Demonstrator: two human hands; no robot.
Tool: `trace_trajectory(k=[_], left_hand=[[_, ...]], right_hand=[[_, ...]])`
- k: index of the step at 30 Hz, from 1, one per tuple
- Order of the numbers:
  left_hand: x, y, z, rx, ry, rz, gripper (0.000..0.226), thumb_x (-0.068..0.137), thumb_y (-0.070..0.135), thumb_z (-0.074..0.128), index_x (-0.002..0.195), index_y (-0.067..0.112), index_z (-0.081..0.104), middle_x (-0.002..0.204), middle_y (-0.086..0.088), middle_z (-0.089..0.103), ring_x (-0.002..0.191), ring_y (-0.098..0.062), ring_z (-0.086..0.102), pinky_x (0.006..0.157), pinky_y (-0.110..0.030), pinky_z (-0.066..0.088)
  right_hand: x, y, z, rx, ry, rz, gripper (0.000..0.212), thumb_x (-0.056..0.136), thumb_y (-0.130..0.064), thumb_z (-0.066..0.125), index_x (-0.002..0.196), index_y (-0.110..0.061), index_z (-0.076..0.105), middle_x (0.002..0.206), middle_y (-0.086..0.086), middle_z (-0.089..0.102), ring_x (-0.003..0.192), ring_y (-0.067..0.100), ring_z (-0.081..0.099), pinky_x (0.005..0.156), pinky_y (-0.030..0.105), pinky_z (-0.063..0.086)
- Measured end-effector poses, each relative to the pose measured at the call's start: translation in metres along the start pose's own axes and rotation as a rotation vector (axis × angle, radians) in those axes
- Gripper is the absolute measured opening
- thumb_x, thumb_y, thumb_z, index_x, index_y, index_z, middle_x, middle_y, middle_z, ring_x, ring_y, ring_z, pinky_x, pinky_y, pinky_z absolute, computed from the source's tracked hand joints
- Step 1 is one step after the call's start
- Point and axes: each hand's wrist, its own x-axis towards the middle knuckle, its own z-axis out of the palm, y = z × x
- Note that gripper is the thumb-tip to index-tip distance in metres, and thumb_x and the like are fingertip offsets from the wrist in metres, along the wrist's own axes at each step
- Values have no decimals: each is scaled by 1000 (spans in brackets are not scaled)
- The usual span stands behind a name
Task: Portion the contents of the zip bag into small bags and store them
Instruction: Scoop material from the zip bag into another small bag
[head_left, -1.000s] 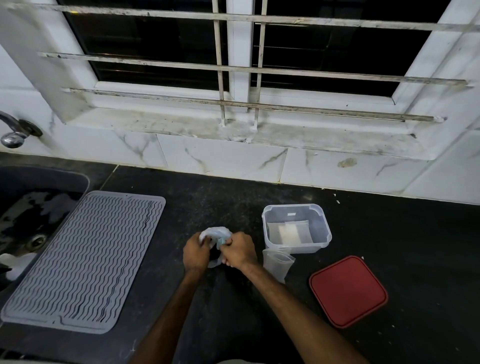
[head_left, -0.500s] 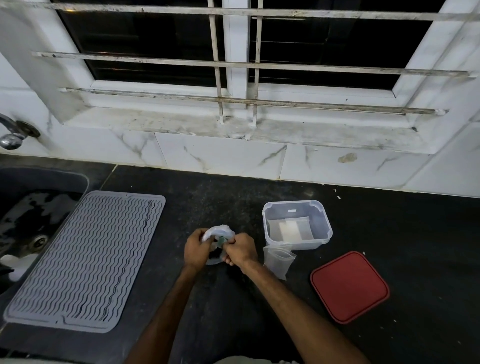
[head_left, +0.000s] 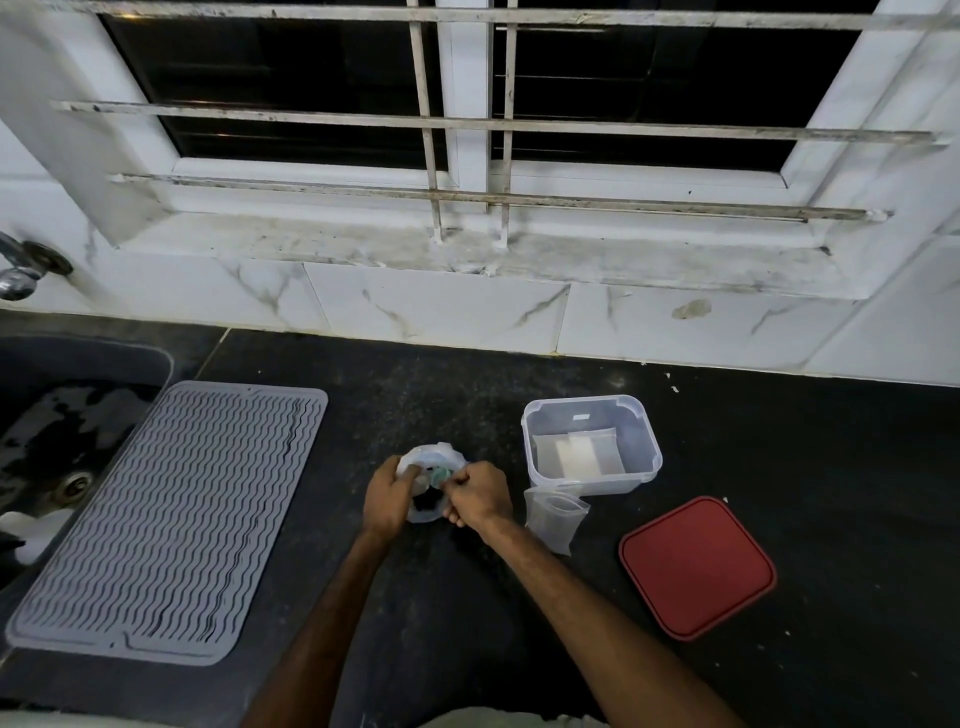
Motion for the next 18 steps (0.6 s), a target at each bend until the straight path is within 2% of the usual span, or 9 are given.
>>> trace_trajectory(k=[3,6,9,11,15,18], left_hand=[[-2,2,1,33,12,-33,17,93,18,59,106,7,58,98,-5,63,92,-22,61,68,-26,46],[-4,7,2,77,26,-30,24,88,21,70,101,6,56,90,-2,62,84,-19,61,66,-26,47],[-5,6,0,87,22,-26,32,82,20,77,101,6,56,90,-4,64,83,-18,62,74,-37,54],[-4,4,0,75,16,-8,30,84,14,75,105,5,55,95,-6,64,87,-21,63,78,-40,54],[-1,1,-3,103,-67,97,23,91,2,60,113,8,64,106,-7,68,98,-21,64,82,-31,49],[1,-3,-4,169,-94,98,30,93,-1,50,111,12,69,105,-5,70,99,-21,65,86,-34,51]], right_hand=[[1,1,-2,-21,9,-10,28,93,-18,59,74,-3,71,56,7,67,36,7,55,43,18,48],[1,1,-3,-40,7,-19,26,94,-18,59,75,-4,71,60,9,69,40,9,57,45,18,49],[1,1,-2,-44,-3,-20,21,93,-18,61,80,-5,71,62,7,69,44,9,60,48,20,50],[1,1,-3,-53,-5,-18,18,93,-17,62,83,-5,71,62,5,69,44,8,60,49,20,51],[4,2,-3,-66,10,-23,17,93,-18,62,84,-7,71,61,5,69,45,9,61,51,22,55],[4,3,-2,-74,29,-12,19,93,-20,62,82,-7,72,61,6,69,44,9,61,50,21,54]])
